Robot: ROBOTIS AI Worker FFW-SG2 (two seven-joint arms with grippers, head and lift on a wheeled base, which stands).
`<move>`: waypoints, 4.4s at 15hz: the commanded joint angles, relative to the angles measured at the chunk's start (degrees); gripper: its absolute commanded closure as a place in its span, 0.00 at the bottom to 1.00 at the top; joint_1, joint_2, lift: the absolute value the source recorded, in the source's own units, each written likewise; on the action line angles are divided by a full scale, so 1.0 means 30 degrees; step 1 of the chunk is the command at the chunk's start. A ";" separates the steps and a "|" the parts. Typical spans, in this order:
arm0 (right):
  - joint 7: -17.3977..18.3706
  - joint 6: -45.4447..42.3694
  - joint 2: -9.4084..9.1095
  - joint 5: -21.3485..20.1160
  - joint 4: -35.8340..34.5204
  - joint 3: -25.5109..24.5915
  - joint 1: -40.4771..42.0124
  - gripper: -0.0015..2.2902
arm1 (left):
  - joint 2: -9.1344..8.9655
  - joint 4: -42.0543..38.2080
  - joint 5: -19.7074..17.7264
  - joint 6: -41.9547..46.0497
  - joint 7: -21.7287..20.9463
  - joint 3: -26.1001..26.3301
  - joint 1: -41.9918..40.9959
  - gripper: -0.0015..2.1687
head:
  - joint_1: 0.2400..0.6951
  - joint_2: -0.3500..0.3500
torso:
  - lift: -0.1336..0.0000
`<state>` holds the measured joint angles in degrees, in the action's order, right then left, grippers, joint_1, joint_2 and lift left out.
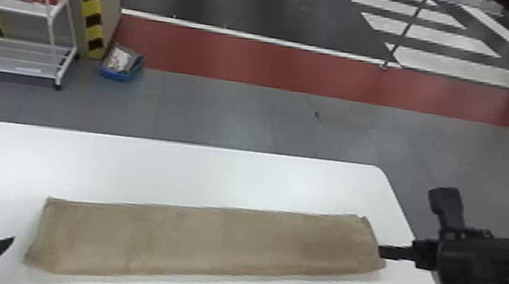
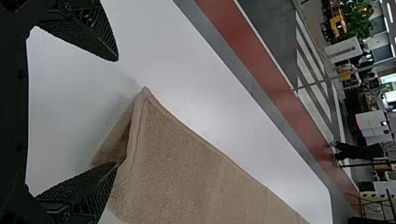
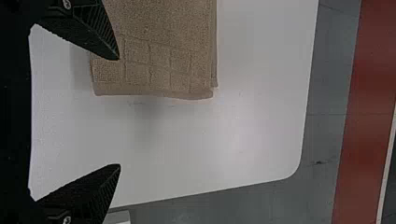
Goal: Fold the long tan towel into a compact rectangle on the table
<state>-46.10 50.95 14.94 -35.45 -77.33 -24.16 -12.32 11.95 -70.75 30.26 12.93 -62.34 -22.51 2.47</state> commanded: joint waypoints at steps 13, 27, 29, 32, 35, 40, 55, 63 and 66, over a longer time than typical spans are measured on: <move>-0.0016 0.0112 0.0029 -0.0050 -0.0121 -0.0060 0.0034 0.03 | -0.0205 0.0029 -0.0859 -0.2714 0.0243 0.0238 0.0027 0.05 | 1.00 0.17 | 1.00; 0.0131 -0.0826 0.0263 0.0155 0.0377 -0.0558 0.0327 0.03 | -0.1523 -0.1172 -0.5166 -1.6308 0.1825 0.1674 0.1111 0.05 | 1.00 0.09 | 1.00; 0.0131 -0.0826 0.0351 0.0155 0.0436 -0.0588 0.0327 0.03 | -0.1523 -0.1172 -0.5312 -1.6835 0.1825 0.1674 0.1317 0.05 | 1.00 0.08 | 1.00; 0.0277 -0.1060 0.0409 0.0155 0.0729 -0.0558 0.0298 0.03 | -0.1494 -0.1143 -0.5224 -1.8710 0.2059 0.2084 0.1727 0.06 | 1.00 0.07 | 1.00; 0.0336 -0.1236 0.0409 0.0155 0.0992 -0.0500 0.0210 0.03 | -0.1464 -0.0352 -0.5136 -1.9237 0.2996 0.2758 0.2313 0.06 | 1.00 0.06 | 1.00; 0.0365 -0.1236 0.0468 0.0155 0.1110 -0.0500 0.0180 0.03 | -0.1084 0.1318 -0.5078 -1.9999 0.2850 0.3051 0.3279 0.10 | 1.00 0.06 | 1.00; 0.0336 -0.1177 0.0527 0.0038 0.1110 -0.0558 0.0210 0.03 | -0.0761 -0.0645 -0.5312 -2.0058 0.0916 0.0942 0.2459 0.99 | 1.00 0.06 | 1.00; 0.0307 -0.1236 0.0556 0.0184 0.1080 -0.0588 0.0239 0.03 | -0.1084 -0.7500 -0.5429 -2.6913 -0.0783 -0.0201 0.1258 0.99 | 1.00 0.16 | 1.00; 0.0307 -0.1119 0.0497 0.0184 0.1022 -0.0617 0.0327 0.03 | -0.2783 -1.1484 -0.5429 -3.0429 -0.0636 0.2670 0.0643 0.99 | 1.00 0.10 | 1.00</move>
<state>-45.17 47.32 16.59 -34.90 -74.13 -25.96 -11.46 5.69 -100.55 13.98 -73.84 -64.49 -18.58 4.96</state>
